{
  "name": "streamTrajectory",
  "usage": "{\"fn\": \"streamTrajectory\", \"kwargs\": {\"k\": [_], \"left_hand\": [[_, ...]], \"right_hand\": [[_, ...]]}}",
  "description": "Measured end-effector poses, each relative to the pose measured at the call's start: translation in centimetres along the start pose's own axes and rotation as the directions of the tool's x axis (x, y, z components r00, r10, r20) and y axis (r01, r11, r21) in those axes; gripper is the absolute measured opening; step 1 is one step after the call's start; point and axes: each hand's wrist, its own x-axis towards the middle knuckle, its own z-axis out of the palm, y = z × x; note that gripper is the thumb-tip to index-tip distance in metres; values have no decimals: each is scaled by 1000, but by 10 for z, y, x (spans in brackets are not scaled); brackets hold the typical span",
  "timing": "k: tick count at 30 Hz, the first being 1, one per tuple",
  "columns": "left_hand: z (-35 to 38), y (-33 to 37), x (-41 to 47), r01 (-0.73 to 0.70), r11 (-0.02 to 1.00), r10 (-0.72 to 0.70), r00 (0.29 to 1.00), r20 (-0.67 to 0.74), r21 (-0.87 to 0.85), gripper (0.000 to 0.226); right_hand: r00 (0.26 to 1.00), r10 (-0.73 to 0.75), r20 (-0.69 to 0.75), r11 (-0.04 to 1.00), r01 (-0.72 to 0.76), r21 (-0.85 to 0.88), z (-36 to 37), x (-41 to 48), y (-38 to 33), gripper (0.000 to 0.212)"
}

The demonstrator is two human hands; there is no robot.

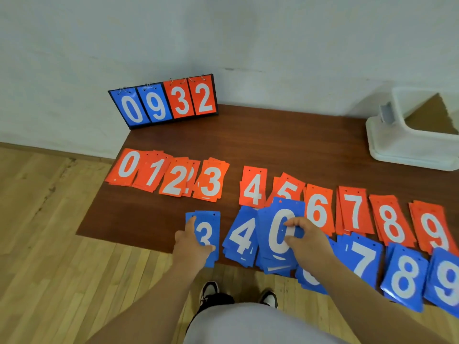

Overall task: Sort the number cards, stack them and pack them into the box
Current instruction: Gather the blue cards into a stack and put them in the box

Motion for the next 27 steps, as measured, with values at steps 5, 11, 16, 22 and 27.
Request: {"fn": "streamTrajectory", "kwargs": {"k": [5, 11, 16, 22, 27], "left_hand": [[-5, 0, -1, -69, 994, 68, 998, 7, 89, 105], [-10, -3, 7, -111, 990, 118, 988, 94, -83, 85], [-47, -3, 13, -133, 936, 163, 984, 67, -326, 55], [-102, 19, 12, -272, 851, 309, 951, 10, -450, 38], [-128, 43, 6, -249, 744, 365, 929, 66, -620, 44]], "right_hand": [[1000, 11, 13, 1000, -11, 10, 7, -5, -8, 26], [998, 54, -28, 998, -53, 35, 18, -8, -26, 24], [996, 82, -44, 986, -74, 152, 34, -14, -42, 23], [980, 99, 175, 686, -194, 701, 44, -22, -93, 28], [976, -33, 214, 564, -159, 810, 57, -33, -130, 31]]}}
